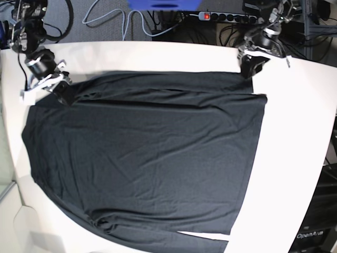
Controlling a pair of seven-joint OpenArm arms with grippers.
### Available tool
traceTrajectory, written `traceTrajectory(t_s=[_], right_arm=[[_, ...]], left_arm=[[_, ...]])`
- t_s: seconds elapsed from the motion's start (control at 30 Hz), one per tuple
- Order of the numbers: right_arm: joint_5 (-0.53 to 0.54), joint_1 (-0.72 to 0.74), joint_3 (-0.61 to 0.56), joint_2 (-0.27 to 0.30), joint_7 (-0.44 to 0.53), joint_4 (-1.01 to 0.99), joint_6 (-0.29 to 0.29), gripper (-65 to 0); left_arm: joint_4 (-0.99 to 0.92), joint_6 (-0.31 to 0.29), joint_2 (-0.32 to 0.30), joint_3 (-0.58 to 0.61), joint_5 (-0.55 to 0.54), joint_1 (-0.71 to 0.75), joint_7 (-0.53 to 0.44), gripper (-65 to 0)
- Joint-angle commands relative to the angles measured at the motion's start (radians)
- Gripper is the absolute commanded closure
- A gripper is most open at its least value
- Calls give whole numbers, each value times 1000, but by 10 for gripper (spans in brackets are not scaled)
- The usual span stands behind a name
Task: Fold the T-shirt properly
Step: 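Pull both shoulder corners apart to stretch the collar edge taut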
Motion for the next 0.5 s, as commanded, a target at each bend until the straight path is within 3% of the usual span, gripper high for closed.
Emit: traceTrajectory(t_s=[0.0,0.47], right_arm=[[24,2,5,14,20,19,-4,-15],[21,-1,5,18,18,17,-4,-15]], left_arm=[[9,-4,-4,-3,2,5,5,-220],[-34,-5,73,-35,2,6,-3,-218]])
